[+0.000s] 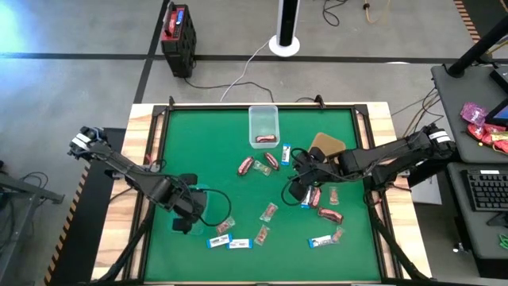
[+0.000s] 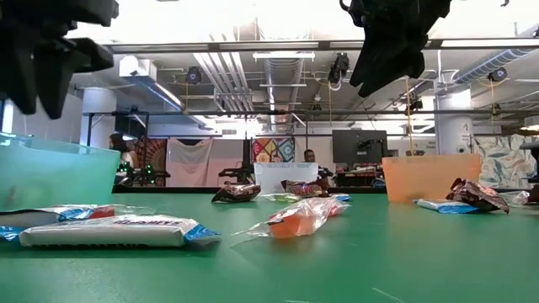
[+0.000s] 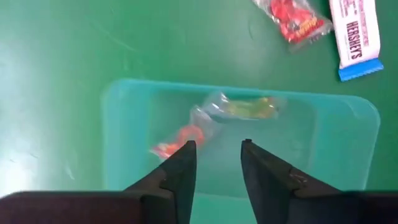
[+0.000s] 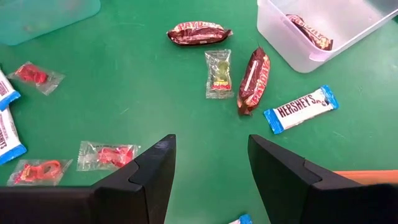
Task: Sort candy by brand, put in halloween buckets
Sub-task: Put the brown chocolate into the top transparent bin
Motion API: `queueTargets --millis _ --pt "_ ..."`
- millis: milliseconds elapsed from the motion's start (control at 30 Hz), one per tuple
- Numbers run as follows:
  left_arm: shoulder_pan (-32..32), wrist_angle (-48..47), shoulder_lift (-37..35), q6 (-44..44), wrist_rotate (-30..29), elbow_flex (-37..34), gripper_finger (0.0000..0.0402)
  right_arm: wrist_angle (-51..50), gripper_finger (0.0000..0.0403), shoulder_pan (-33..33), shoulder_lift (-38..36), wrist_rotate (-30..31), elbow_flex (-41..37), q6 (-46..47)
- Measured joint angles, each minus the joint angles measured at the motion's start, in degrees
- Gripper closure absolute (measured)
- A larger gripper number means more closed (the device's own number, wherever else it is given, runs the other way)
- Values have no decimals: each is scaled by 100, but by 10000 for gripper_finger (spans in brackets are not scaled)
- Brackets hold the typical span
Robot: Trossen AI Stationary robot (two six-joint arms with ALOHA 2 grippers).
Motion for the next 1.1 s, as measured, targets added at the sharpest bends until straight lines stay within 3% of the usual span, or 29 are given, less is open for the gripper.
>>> queueTargets --millis 133,267,467,800,1100 --pt "4 11 -329 556 -584 0 284 -62 209 -60 2 -4 40 265" --pt "38 377 -776 1818 -1512 -15 284 -71 209 -272 2 -9 236 300" --pt "506 1875 -1681 3712 -1491 -249 291 -158 209 -930 154 -375 692 251" --pt "1063 3404 -2809 3816 -1386 -1316 296 -1140 209 -1444 1463 -892 1749 -247" --pt "1063 3711 -3241 3769 -1382 -1657 297 -1422 209 -1641 2677 -1616 2336 -435"
